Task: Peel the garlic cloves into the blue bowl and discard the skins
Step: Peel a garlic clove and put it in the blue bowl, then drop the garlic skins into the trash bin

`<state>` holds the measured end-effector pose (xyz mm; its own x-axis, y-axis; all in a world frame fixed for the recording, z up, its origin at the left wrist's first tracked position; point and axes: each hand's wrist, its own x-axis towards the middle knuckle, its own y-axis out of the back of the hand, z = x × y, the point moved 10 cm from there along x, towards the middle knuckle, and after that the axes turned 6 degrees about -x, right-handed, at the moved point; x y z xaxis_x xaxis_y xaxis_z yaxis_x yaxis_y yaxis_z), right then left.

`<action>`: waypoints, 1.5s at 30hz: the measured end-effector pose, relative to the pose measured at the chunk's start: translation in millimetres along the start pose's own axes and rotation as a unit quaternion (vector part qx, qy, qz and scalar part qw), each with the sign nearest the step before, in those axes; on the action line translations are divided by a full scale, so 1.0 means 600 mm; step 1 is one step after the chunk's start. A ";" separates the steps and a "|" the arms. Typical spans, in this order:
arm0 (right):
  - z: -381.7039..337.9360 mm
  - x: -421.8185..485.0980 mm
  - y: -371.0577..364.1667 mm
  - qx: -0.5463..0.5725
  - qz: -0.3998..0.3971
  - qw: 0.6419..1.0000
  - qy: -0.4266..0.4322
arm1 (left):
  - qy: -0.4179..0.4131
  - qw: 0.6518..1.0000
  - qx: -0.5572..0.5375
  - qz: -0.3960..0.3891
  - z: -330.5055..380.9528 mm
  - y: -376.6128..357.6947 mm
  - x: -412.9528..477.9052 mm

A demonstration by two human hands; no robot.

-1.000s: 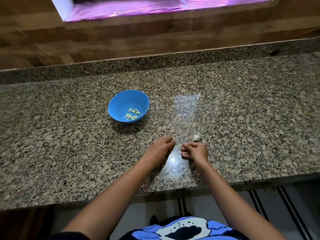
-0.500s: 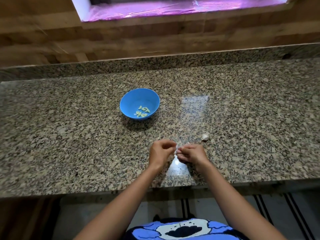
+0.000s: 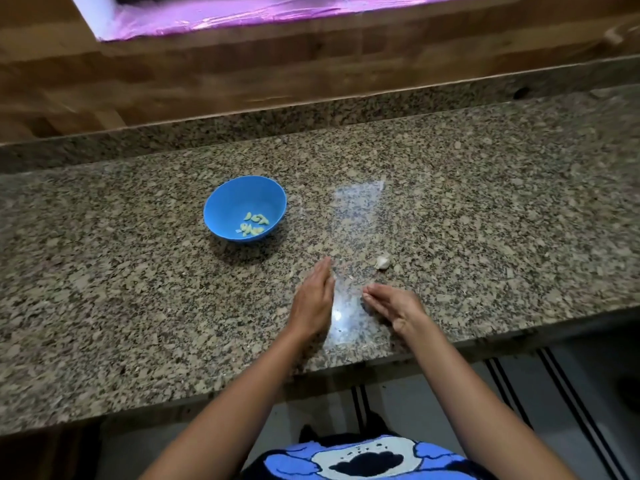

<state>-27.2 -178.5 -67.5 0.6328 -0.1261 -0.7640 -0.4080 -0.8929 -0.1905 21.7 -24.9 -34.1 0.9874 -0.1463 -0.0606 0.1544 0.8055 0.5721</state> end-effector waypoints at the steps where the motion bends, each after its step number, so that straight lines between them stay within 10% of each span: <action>1: -0.006 0.001 0.013 0.002 0.017 1.000 0.011 | 0.004 0.998 0.046 -0.038 -0.004 -0.021 0.007; 5: -0.021 0.008 0.050 0.016 0.058 0.997 0.052 | -0.098 0.969 0.183 -0.131 0.025 -0.092 0.011; 13: -0.018 -0.010 -0.022 -0.013 0.022 0.997 0.070 | -0.310 0.907 0.282 -0.054 0.021 0.001 -0.074; 18: -0.005 -0.023 -0.087 -0.058 -0.019 0.994 0.092 | -0.190 0.929 0.314 -0.033 0.006 0.019 -0.074; 21: 0.011 -0.025 -0.150 -0.126 -0.067 0.984 0.106 | 0.096 0.989 0.057 0.100 -0.055 0.103 -0.090; 23: 0.046 -0.036 -0.224 -0.176 -0.124 0.971 0.108 | 0.244 0.901 -0.296 0.202 -0.129 0.154 -0.149; 25: 0.105 -0.069 -0.315 -0.217 -0.196 0.951 0.104 | 0.264 0.736 -0.540 0.312 -0.194 0.215 -0.235; 30: 0.340 -0.197 -0.511 -0.360 -0.392 0.845 0.044 | 0.176 0.403 -0.718 0.540 -0.320 0.344 -0.522; 37: 0.710 -0.373 -0.659 -0.485 -0.484 0.722 -0.099 | 0.126 0.217 -0.662 0.706 -0.458 0.409 -0.883; 45: 0.907 -0.393 -0.738 -0.557 -0.431 0.698 -0.133 | 0.134 0.134 -0.659 0.728 -0.601 0.450 -1.039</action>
<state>-354.4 481.9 -138.4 0.1232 0.6180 -0.7765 0.9063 -0.3888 -0.1657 -539.4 491.0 -137.0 -0.0575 0.6000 -0.7979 -0.5106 -0.7045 -0.4930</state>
